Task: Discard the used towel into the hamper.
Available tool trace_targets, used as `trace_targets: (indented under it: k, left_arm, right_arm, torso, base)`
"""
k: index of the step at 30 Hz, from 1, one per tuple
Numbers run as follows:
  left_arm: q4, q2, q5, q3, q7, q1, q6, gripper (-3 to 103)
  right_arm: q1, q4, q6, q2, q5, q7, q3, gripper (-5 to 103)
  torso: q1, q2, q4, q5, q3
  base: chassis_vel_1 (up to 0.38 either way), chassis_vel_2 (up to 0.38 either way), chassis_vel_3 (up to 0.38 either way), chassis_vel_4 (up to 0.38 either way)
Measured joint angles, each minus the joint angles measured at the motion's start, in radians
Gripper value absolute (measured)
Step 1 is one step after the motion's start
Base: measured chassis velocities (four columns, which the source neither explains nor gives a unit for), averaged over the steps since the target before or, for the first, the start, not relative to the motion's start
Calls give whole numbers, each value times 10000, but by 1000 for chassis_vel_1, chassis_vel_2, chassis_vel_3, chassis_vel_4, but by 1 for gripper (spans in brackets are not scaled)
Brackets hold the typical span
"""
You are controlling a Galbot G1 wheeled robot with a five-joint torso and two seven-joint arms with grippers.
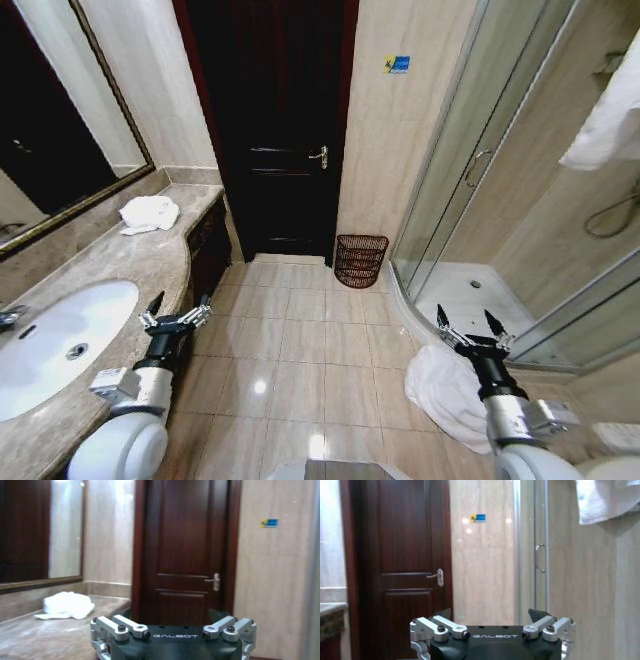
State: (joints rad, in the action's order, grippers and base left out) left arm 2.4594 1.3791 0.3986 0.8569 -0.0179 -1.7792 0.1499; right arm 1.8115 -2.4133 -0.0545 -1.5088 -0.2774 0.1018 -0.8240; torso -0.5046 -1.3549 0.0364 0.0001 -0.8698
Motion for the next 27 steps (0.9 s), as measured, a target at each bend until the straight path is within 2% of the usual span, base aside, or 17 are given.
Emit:
trace_targets:
  k: [3, 5, 7, 11, 21, 27]
  left_arm:
    - [-372, -326, -5, -434, 149, 328, -199, 100]
    - [-612, -474, -5, -670, 161, 598, -341, 100]
    - [-1023, -633, 28, -1097, 83, 1199, -507, 100]
    - [-1224, -612, -32, -1365, -111, 1597, -534, 100]
    - [-1586, -635, -460, -1366, -3, 1634, -841, 100]
    - [-1852, -674, -696, -1349, -56, 1714, -924, 100]
  right_arm:
    - [-213, 291, 577, 15, 308, 397, -104, 100]
    - [-463, 458, 689, 32, 350, 396, -149, 100]
    - [-870, 592, 617, 35, 299, 86, -151, 100]
    - [-1058, 627, 508, -55, 387, -37, 48, 100]
    - [-1468, 1024, 557, -339, 890, -20, 343, 100]
    - [-1514, 968, 335, -429, 1057, 64, 365, 100]
  torso:
    - [-1, 0, -1, -2, -1]
    - [0, 0, -2, 0, 0]
    - [-2, 1, 0, -3, -1]
    - [-3, 1, -3, -2, -2]
    - [-2, 1, 1, -1, -2]
    - [-3, 1, -1, -2, -2]
  base:
    - [0, 0, 0, 0]
    - [0, 0, 0, 0]
    - [0, 0, 0, 0]
    - [0, 0, 0, 0]
    - [0, 0, 0, 0]
    - [0, 0, 0, 0]
